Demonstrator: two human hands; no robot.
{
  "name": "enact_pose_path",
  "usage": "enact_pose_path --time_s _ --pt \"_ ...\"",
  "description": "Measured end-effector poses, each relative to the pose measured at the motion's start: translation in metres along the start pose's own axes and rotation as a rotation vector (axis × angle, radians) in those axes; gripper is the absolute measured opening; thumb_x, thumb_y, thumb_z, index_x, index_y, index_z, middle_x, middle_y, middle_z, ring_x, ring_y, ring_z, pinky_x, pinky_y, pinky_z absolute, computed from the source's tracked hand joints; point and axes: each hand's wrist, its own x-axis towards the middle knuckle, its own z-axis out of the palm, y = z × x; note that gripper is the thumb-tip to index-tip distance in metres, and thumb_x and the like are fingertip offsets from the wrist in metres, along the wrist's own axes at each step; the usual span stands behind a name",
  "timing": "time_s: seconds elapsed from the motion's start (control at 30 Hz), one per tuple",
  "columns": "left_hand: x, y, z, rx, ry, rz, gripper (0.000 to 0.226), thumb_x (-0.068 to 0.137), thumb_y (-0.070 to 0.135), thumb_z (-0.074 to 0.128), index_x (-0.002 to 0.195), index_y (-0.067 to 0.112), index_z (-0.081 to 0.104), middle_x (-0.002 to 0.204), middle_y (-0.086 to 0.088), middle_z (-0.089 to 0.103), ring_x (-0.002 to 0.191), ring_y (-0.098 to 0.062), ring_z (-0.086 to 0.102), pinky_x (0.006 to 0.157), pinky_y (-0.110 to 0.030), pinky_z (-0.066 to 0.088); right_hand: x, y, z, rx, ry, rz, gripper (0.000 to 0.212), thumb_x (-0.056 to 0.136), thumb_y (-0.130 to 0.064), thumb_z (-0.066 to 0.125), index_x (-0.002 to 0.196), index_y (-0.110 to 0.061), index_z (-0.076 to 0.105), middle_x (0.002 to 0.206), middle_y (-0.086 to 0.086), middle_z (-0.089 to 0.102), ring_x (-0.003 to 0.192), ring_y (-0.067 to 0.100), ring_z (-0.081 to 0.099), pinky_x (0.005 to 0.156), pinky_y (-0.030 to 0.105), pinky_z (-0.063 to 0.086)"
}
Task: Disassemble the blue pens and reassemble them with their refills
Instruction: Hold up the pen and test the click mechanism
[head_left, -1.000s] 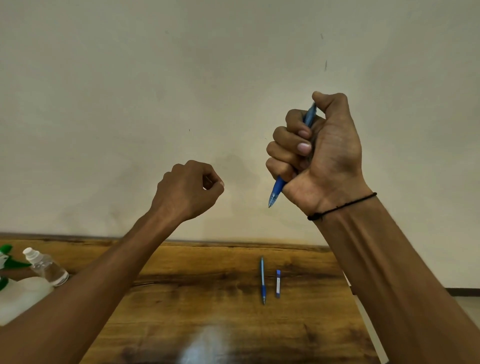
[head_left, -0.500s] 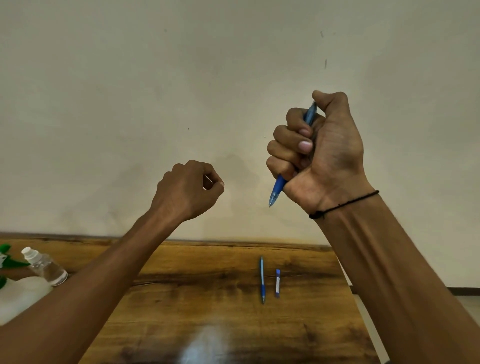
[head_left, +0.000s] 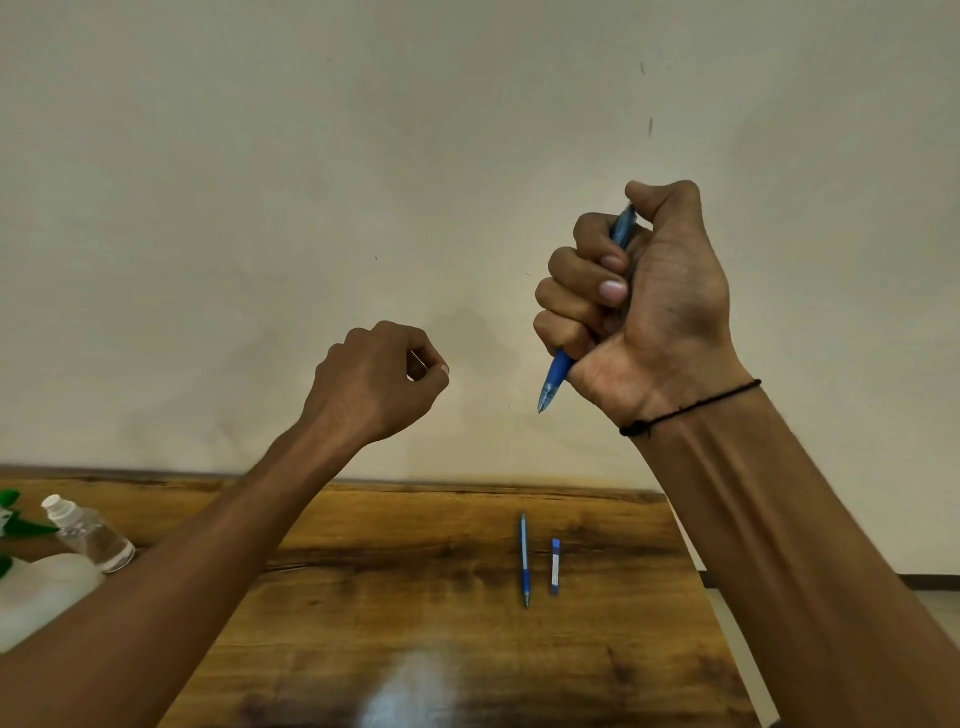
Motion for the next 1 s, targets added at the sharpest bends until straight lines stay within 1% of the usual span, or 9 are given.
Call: enact_pose_path --time_s 0.27,0.37,0.43,0.47,0.5,0.57,0.67,0.8,1.0 --pt "0.0 0.0 0.001 0.008 -0.002 0.003 0.01 0.093 0.037 0.068 0.093 0.033 0.077 0.086 0.018 0.075 0.084 -0.009 0.071 0.075 -0.031 0.053 0.002 0.002 -0.001 0.01 0.0 -0.025 0.057 0.106 -0.05 0.033 0.058 -0.019 0.031 0.047 -0.006 0.024 0.042 0.01 0.014 0.043 0.024 0.011" --pt "0.0 0.0 0.001 0.006 -0.005 0.008 0.009 0.093 0.037 0.068 0.091 0.034 0.076 0.083 0.02 0.074 0.084 -0.009 0.07 0.076 -0.033 0.055 0.003 0.006 -0.002 0.043 -0.049 -0.03 0.054 0.108 -0.057 0.033 0.068 -0.021 0.039 0.06 -0.004 0.027 0.05 0.011 0.028 0.048 0.024 0.027" --pt "0.0 0.0 0.0 0.001 -0.009 0.009 0.008 0.094 0.037 0.069 0.09 0.035 0.075 0.084 0.02 0.074 0.083 -0.007 0.07 0.076 -0.033 0.056 0.004 0.01 -0.004 0.08 -0.091 -0.021 0.045 0.11 -0.054 0.033 0.079 -0.021 0.043 0.067 -0.002 0.032 0.059 0.015 0.038 0.057 0.029 0.041" --pt "0.0 0.0 0.0 -0.001 -0.009 0.011 0.008 0.094 0.037 0.069 0.091 0.035 0.075 0.084 0.019 0.074 0.082 -0.007 0.07 0.076 -0.033 0.057 0.004 0.011 -0.004 0.093 -0.114 -0.016 0.041 0.11 -0.052 0.032 0.085 -0.022 0.043 0.069 -0.002 0.034 0.061 0.016 0.04 0.059 0.03 0.044" --pt "0.0 0.0 0.0 -0.004 -0.007 0.011 0.008 0.094 0.037 0.069 0.09 0.035 0.076 0.085 0.019 0.075 0.081 -0.006 0.07 0.076 -0.033 0.057 0.004 0.013 -0.004 0.096 -0.132 -0.014 0.038 0.111 -0.051 0.031 0.088 -0.023 0.042 0.07 -0.002 0.034 0.061 0.015 0.038 0.059 0.029 0.042" --pt "0.0 0.0 0.0 -0.011 -0.005 0.007 0.009 0.093 0.037 0.068 0.089 0.034 0.076 0.084 0.019 0.075 0.081 -0.007 0.071 0.074 -0.032 0.055 0.005 0.014 -0.005 0.077 -0.139 -0.023 0.039 0.111 -0.051 0.03 0.088 -0.022 0.043 0.068 -0.003 0.03 0.056 0.012 0.027 0.052 0.025 0.027" --pt "-0.001 0.0 -0.001 -0.011 -0.006 0.006 0.009 0.092 0.037 0.068 0.089 0.034 0.076 0.084 0.018 0.075 0.081 -0.008 0.072 0.075 -0.032 0.056 0.006 0.013 -0.008 0.072 -0.086 -0.026 0.056 0.108 -0.058 0.032 0.07 -0.018 0.037 0.059 -0.004 0.02 0.05 0.01 0.013 0.048 0.027 0.01" --pt "-0.001 0.0 -0.002 -0.013 -0.009 0.011 0.01 0.093 0.036 0.068 0.091 0.032 0.077 0.087 0.017 0.076 0.083 -0.011 0.073 0.079 -0.037 0.058 0.003 0.009 -0.01 0.126 -0.049 0.025 0.063 0.098 -0.069 0.036 0.061 -0.021 0.02 0.056 -0.005 0.009 0.047 0.012 0.007 0.045 0.026 0.008" --pt "0.0 0.0 0.0 -0.008 -0.007 0.014 0.009 0.093 0.037 0.069 0.091 0.033 0.077 0.084 0.017 0.075 0.082 -0.009 0.072 0.074 -0.032 0.054 0.004 0.009 -0.011 0.207 -0.033 0.03 0.062 0.096 -0.067 0.033 0.056 -0.021 0.022 0.047 -0.006 0.017 0.043 0.011 0.01 0.042 0.024 0.01"
